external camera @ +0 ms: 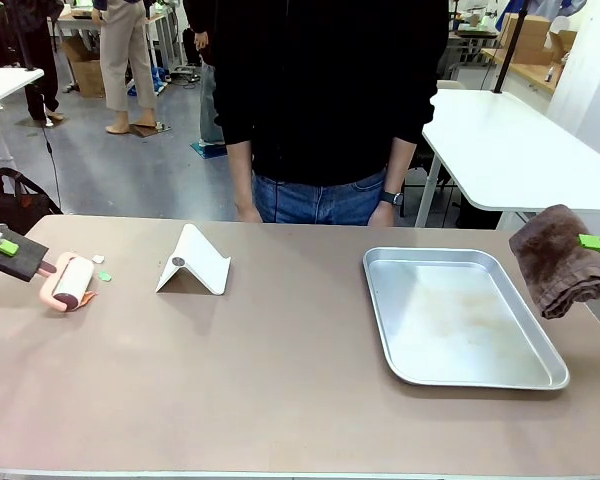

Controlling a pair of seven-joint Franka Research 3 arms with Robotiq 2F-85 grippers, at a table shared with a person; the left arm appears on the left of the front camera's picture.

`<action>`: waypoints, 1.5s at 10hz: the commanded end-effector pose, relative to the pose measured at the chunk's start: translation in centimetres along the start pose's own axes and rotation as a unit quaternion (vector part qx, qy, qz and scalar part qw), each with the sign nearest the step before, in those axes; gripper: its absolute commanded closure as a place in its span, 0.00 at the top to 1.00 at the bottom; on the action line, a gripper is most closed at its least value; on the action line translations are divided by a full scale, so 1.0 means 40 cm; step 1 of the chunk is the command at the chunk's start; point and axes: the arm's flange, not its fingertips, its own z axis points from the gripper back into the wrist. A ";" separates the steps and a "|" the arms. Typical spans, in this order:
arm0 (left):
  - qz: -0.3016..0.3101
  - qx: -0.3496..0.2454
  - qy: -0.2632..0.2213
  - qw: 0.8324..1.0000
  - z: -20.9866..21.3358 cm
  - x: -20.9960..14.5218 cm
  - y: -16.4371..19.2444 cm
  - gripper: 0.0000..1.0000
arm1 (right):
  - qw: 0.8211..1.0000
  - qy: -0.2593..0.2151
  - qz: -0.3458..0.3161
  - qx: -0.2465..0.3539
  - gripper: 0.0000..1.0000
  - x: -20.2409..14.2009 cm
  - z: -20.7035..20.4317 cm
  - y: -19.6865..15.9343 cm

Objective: Clean the surface of the table.
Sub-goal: Clean the area not pointed to by the person.

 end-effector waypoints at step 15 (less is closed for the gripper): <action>-0.008 -0.066 -0.057 0.996 0.093 0.053 -0.022 0.22 | 1.000 0.002 0.003 0.002 0.11 0.002 0.000 0.007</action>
